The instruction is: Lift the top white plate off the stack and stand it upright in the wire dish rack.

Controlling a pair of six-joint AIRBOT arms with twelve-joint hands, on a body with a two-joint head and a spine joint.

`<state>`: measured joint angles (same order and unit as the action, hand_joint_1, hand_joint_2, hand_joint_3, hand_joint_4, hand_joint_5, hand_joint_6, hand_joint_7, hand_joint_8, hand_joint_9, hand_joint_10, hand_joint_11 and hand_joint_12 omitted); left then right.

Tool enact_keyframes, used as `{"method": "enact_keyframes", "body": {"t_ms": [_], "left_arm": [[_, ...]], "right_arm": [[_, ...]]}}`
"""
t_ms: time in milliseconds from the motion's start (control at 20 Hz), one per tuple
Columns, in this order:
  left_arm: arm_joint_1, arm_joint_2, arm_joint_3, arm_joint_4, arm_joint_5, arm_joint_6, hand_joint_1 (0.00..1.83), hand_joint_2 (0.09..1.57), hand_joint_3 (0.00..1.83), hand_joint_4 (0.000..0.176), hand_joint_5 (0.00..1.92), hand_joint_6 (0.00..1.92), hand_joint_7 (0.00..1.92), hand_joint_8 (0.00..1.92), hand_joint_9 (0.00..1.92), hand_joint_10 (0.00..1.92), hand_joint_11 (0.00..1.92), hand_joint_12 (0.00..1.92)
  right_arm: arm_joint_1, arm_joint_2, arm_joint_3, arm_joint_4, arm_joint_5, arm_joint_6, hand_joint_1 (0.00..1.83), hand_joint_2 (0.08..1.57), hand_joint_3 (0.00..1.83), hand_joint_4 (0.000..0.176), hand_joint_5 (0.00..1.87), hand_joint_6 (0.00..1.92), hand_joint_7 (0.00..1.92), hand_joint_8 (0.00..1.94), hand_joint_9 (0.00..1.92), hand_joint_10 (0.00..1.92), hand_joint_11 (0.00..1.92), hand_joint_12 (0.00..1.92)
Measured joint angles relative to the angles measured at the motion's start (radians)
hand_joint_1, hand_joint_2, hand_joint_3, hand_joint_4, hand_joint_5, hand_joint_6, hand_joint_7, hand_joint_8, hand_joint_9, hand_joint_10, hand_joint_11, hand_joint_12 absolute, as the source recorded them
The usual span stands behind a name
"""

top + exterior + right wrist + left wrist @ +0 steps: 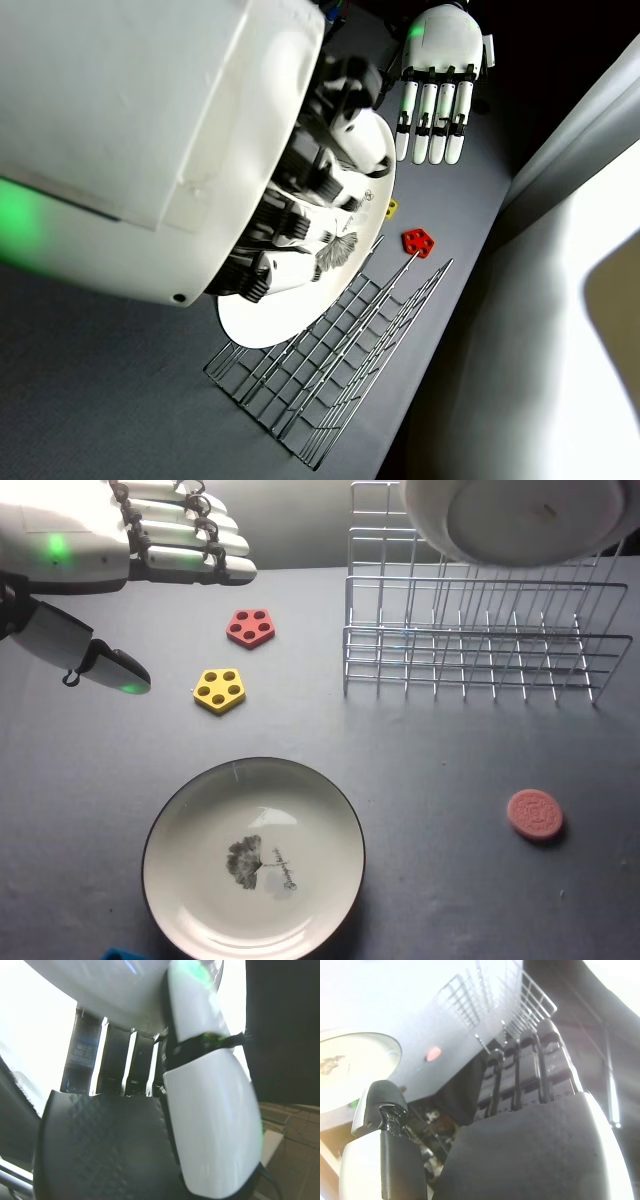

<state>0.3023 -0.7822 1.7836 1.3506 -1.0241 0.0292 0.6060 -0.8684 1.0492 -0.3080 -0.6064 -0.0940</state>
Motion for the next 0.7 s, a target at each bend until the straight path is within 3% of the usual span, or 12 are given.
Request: {"method": "enact_keyframes", "body": {"t_ms": [100,250,400,550,700], "left_arm": [[0.000,0.000,0.000,0.000,0.000,0.000,0.39,1.08,0.00,0.000,0.07,0.01,0.09,0.00,0.08,0.00,0.00,0.26],[0.000,0.000,0.000,0.000,-0.001,0.000,0.37,1.07,0.00,0.000,0.08,0.00,0.09,0.00,0.09,0.00,0.00,0.35],[0.000,0.000,0.000,0.000,0.000,0.000,0.34,1.09,0.00,0.000,0.06,0.00,0.06,0.00,0.06,0.00,0.00,0.26],[0.000,0.000,0.000,0.000,0.000,0.000,0.37,1.08,0.00,0.000,0.08,0.00,0.10,0.01,0.10,0.01,0.00,0.38],[0.001,0.000,-0.003,0.000,0.002,0.000,0.34,1.09,0.00,0.000,0.07,0.00,0.08,0.00,0.09,0.00,0.00,0.39]], "right_arm": [[-0.006,0.008,0.003,0.011,0.018,0.000,1.50,1.04,0.00,0.000,0.94,0.96,1.16,0.48,1.18,0.63,0.98,1.35],[-0.006,0.015,0.013,0.013,0.034,0.000,1.50,1.04,0.00,0.000,0.96,0.94,1.18,0.43,1.18,0.61,0.99,1.34],[-0.018,0.025,0.015,0.024,0.052,-0.001,1.50,1.05,0.00,0.000,0.95,0.98,1.14,0.48,1.17,0.62,0.97,1.36],[-0.024,0.040,0.014,0.036,0.070,0.000,1.50,1.04,0.00,0.000,0.97,0.95,1.18,0.42,1.18,0.61,0.98,1.35],[-0.025,0.056,0.011,0.039,0.085,-0.001,1.50,1.04,0.00,0.000,0.96,0.95,1.19,0.39,1.19,0.60,0.99,1.33]]}}
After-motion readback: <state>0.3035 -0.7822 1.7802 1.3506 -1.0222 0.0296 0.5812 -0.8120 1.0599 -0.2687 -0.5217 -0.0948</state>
